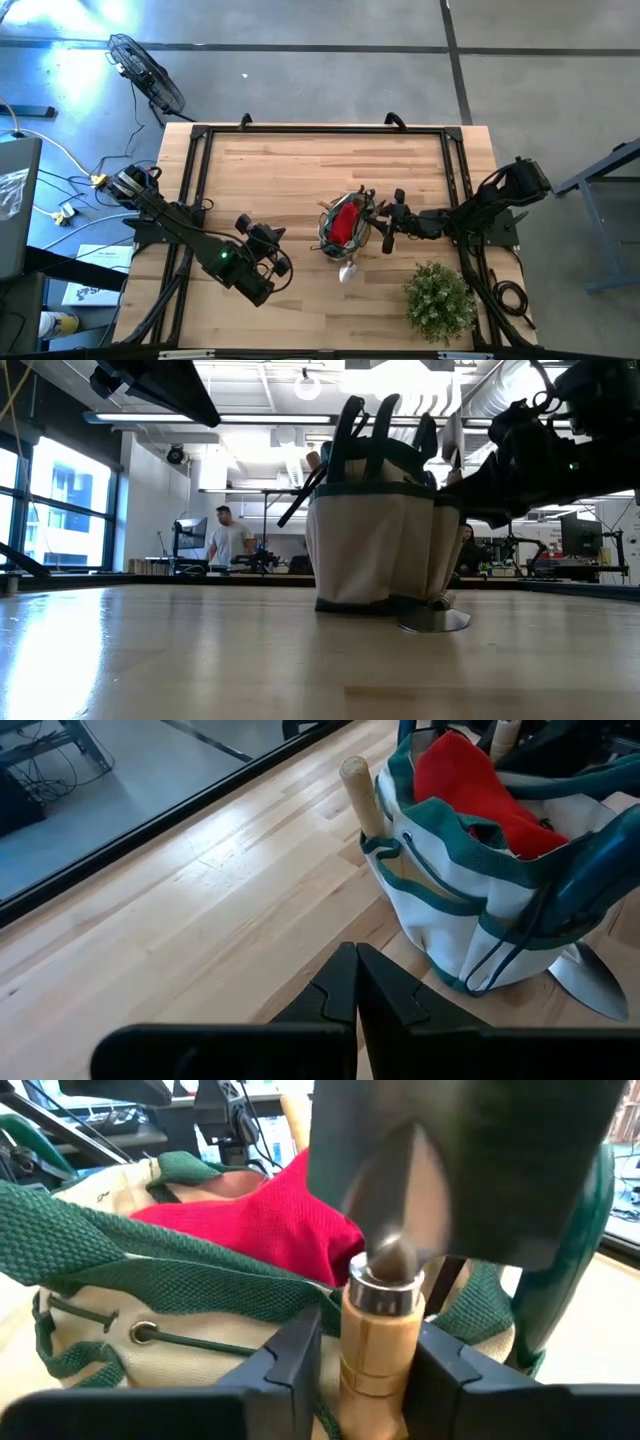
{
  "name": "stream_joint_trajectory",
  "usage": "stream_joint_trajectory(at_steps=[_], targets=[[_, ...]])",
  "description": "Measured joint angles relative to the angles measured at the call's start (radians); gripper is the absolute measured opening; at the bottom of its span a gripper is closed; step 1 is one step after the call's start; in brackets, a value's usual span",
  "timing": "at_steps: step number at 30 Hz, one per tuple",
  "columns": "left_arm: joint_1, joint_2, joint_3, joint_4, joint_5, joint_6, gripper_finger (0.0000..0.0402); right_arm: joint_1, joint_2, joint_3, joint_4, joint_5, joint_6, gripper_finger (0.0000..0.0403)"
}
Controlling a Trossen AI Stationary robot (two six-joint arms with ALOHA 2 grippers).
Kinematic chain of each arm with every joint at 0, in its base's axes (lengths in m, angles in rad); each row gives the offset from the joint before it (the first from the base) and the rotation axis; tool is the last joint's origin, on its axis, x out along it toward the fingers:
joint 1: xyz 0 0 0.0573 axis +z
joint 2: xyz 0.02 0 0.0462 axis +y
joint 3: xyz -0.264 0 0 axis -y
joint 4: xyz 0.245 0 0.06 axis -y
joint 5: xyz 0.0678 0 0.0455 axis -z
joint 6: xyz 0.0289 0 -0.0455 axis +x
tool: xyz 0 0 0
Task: Pick & Place Garden tools in Gardening bag
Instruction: Put the right brown trowel into the green gardening bag
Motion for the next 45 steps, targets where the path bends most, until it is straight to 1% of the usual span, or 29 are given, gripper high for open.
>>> stream_joint_trajectory(at_steps=[10,16,20,25,30,33,38,45], targets=[[0.0,0.0,0.0,0.003,0.018,0.011,0.0,0.0,0.0,0.0,0.076,0.002,-0.031,0.0104],[0.0,0.0,0.0,0.004,0.027,0.027,0.0,0.011,0.001,0.0,0.156,0.007,-0.1,0.0104],[0.0,0.0,0.0,0.004,0.027,0.027,0.0,0.019,0.001,0.0,0.169,0.007,-0.132,0.0105],[0.0,0.0,0.0,0.004,0.025,0.027,0.0,0.018,0.001,0.0,0.146,0.008,-0.124,0.0099],[0.0,0.0,0.0,0.004,0.024,0.027,0.0,0.018,0.001,0.0,0.113,0.007,-0.109,0.0052],[0.0,0.0,0.0,0.004,0.023,0.027,0.0,0.019,0.0,0.0,0.078,0.0,-0.105,0.0052],[0.0,0.0,0.0,0.004,0.023,0.027,0.0,0.018,0.0,0.0,0.023,0.006,-0.05,0.0052],[0.0,0.0,0.0,0.012,0.023,0.027,0.0,0.018,0.0,0.001,-0.01,0.008,-0.025,0.0052]])
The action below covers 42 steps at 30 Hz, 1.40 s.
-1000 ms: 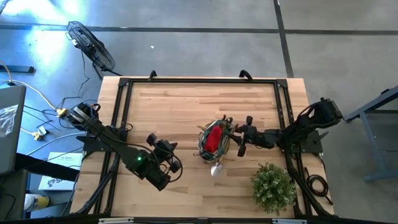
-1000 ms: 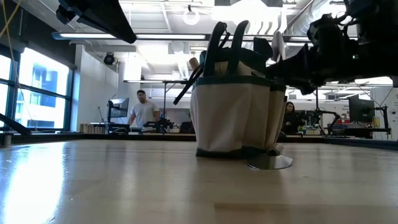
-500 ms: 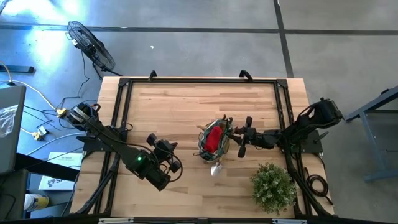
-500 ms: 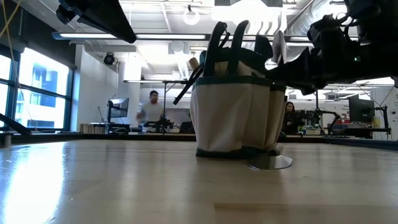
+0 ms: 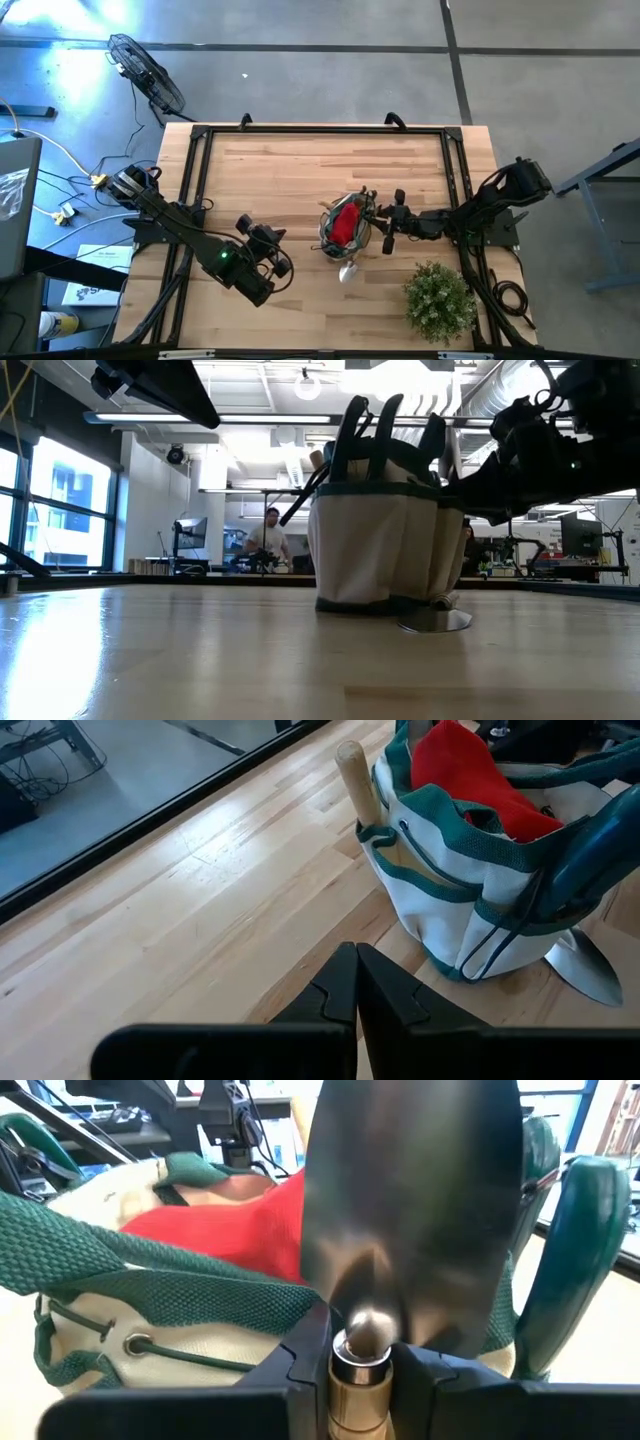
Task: Pick & Place Garden tools in Gardening bag
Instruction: Put the right brown trowel into the green gardening bag
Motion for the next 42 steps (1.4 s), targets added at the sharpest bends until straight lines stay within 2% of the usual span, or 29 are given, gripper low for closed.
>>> stream_joint_trajectory(at_steps=[9,11,16,20,26,33,42], targets=[[0.0,0.0,0.0,0.028,0.001,0.019,0.0,0.0,0.0,0.0,-0.033,0.0,0.031,0.0052],[0.0,0.0,0.0,0.038,0.001,0.028,0.0,0.0,0.0,0.0,-0.031,-0.002,0.032,0.007],[0.0,0.0,0.0,0.045,0.002,0.035,0.0,0.0,0.001,-0.002,-0.031,-0.036,0.028,0.0153],[0.0,0.0,0.0,0.044,0.009,0.036,0.0,0.0,0.001,-0.002,-0.016,-0.077,0.024,0.0192],[0.0,0.0,0.0,0.044,0.01,0.038,0.0,0.0,0.002,-0.002,0.026,-0.08,-0.01,0.0219],[0.0,0.0,0.0,0.045,0.034,0.056,0.0,0.0,0.002,-0.002,0.03,-0.005,-0.03,0.0236],[0.0,0.0,0.0,0.045,0.035,0.078,0.0,0.0,0.002,-0.002,0.034,-0.055,-0.026,0.0268]])
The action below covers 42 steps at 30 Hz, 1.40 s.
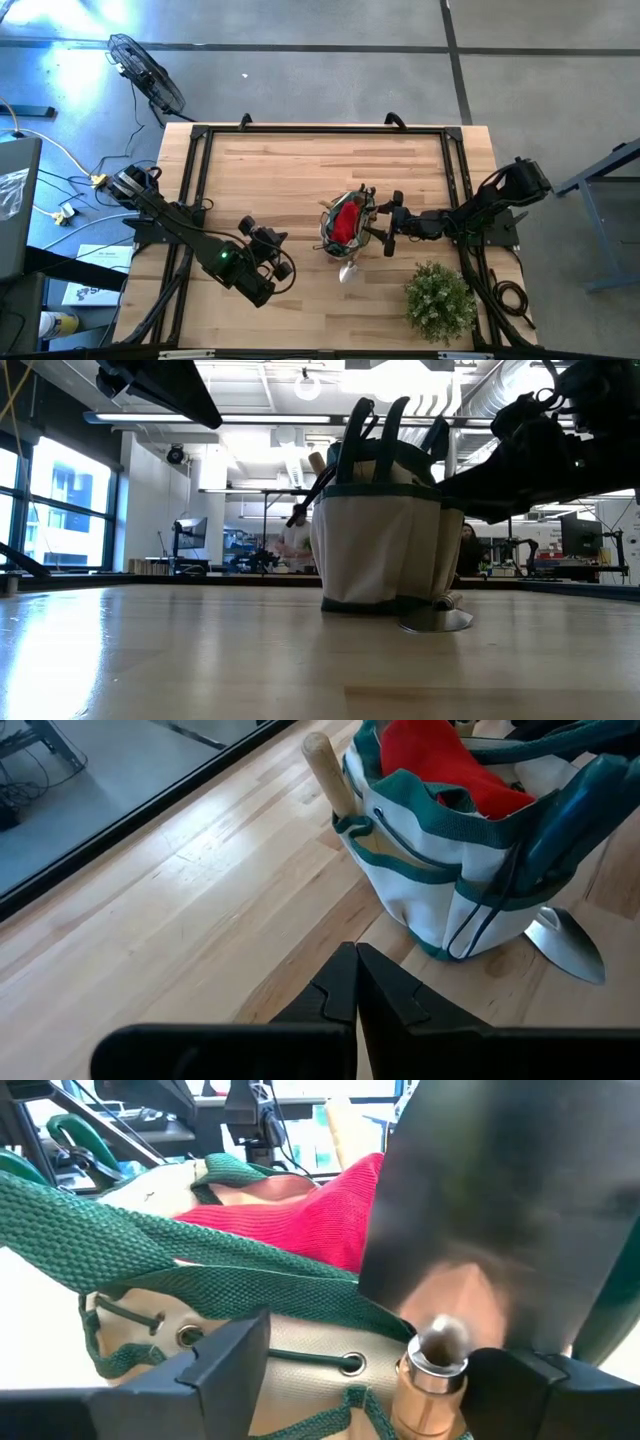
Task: Pick & Place Garden tools in Gardening bag
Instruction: Put the right brown trowel into the green gardening bag
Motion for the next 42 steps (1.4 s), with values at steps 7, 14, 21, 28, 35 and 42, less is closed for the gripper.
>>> stream_joint_trajectory(at_steps=[7,14,21,28,35,42], targets=[[0.0,0.0,0.0,0.002,0.0,0.0,0.0,0.001,0.0,0.0,0.0,-0.002,-0.032,0.0305],[0.0,0.0,0.0,0.034,-0.001,0.007,0.0,0.023,0.0,0.0,0.001,0.114,-0.071,0.0307],[0.0,0.0,0.0,0.059,0.001,0.035,0.0,0.078,0.0,0.0,0.007,0.256,-0.094,0.0306],[0.0,0.0,0.0,0.059,0.001,0.036,0.0,0.114,0.0,0.0,0.008,0.264,-0.074,0.0306],[0.0,0.0,0.0,0.059,0.002,0.035,0.0,0.161,0.0,0.0,0.005,0.383,-0.049,0.0305],[0.0,0.0,0.0,0.058,0.007,0.036,0.0,0.155,-0.001,0.005,0.025,0.394,-0.048,0.0305]])
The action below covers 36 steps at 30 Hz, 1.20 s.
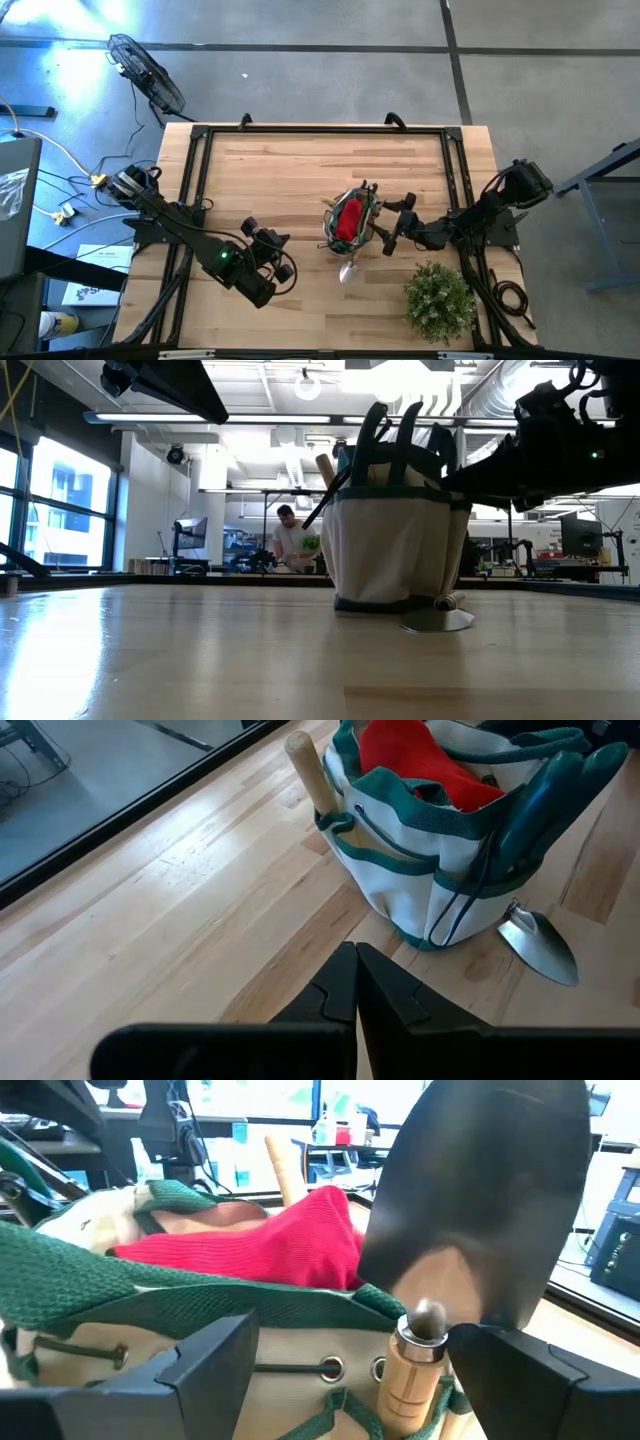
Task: Pick & Place Garden tools in Gardening bag
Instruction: Put the right brown trowel into the green gardening bag, then put the brown trowel into the green gardening bag
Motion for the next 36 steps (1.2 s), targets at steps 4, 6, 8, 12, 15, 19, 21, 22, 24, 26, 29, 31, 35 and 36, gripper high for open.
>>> stream_joint_trajectory(at_steps=[4,6,8,12,15,19,21,22,24,26,29,31,35,36], targets=[[0.0,0.0,0.0,0.0,0.0,0.0,0.0,0.012,0.0,0.0,-0.004,0.038,-0.001,0.0305],[0.0,0.0,0.0,0.0,0.0,0.001,0.0,0.03,0.0,0.0,-0.006,0.081,-0.012,0.0305],[0.0,0.0,0.0,0.0,-0.001,0.001,0.0,0.049,0.0,0.0,-0.008,0.11,-0.024,0.0305],[0.0,0.0,0.0,0.0,0.0,0.001,0.0,0.068,0.0,0.0,-0.011,0.103,-0.019,0.0305],[0.0,0.0,0.0,0.0,-0.001,0.001,0.0,0.071,0.0,0.0,-0.04,0.101,0.021,0.0305],[0.0,0.0,0.0,0.001,0.001,0.001,0.0,0.071,0.0,0.0,-0.128,0.1,0.096,0.0305],[0.0,0.0,0.0,0.001,0.002,0.001,0.0,0.077,0.0,0.0,-0.154,0.104,0.129,0.0305],[0.0,0.0,0.0,0.001,0.002,0.001,0.0,0.082,0.0,0.0,-0.159,0.109,0.136,0.0305],[0.0,0.0,0.0,0.001,0.002,0.001,0.0,0.095,0.0,0.0,-0.157,0.126,0.131,0.0305],[0.0,0.0,0.0,0.001,0.003,0.001,0.0,0.11,0.0,0.0,-0.154,0.157,0.118,0.0305],[0.0,0.0,0.0,0.002,0.008,0.001,0.0,0.135,0.0,0.0,-0.154,0.193,0.099,0.0305],[0.0,0.0,0.0,0.002,0.016,0.001,0.0,0.154,0.0,0.0,-0.153,0.214,0.097,0.0305],[0.0,0.0,0.0,0.002,0.017,0.001,0.0,0.204,0.0,0.0,-0.153,0.283,0.097,0.0305],[0.0,0.0,0.0,0.002,0.017,0.001,0.0,0.218,0.0,0.0,-0.152,0.307,0.092,0.0305]])
